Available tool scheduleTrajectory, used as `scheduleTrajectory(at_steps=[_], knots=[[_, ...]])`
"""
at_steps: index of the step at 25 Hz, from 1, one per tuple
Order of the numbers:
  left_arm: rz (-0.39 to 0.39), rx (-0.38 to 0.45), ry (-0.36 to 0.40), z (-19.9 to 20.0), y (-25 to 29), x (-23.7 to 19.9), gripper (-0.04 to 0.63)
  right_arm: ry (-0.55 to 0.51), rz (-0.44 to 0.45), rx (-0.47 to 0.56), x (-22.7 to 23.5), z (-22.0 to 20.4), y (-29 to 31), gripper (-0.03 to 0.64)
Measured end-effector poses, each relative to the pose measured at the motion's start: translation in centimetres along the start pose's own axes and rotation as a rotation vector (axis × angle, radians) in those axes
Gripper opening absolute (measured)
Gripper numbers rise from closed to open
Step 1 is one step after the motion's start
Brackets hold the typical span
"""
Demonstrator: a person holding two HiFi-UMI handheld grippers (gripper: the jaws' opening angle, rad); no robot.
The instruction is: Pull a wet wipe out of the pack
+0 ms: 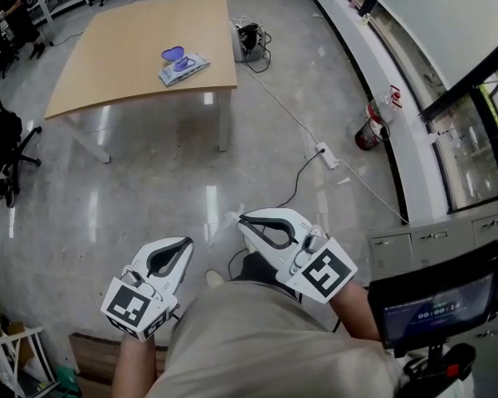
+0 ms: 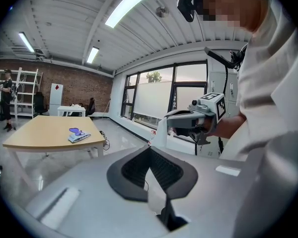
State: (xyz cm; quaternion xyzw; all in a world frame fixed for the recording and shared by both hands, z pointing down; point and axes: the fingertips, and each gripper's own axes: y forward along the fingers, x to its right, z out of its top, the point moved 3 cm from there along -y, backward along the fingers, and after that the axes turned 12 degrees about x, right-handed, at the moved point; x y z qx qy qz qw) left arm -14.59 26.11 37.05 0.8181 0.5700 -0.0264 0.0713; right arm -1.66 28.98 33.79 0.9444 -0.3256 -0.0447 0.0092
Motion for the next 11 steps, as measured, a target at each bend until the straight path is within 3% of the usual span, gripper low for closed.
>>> scheduleTrajectory(at_steps=[5, 11], knots=[[0.009, -0.007, 0.001, 0.0, 0.8, -1.0, 0.006, -0.003, 0.009, 0.006, 1.1, -0.1, 0.7, 0.005], [0.039, -0.022, -0.004, -0.2, 8.5, -5.8, 0.006, 0.007, 0.035, 0.007, 9.8, -2.2, 2.7, 0.005]])
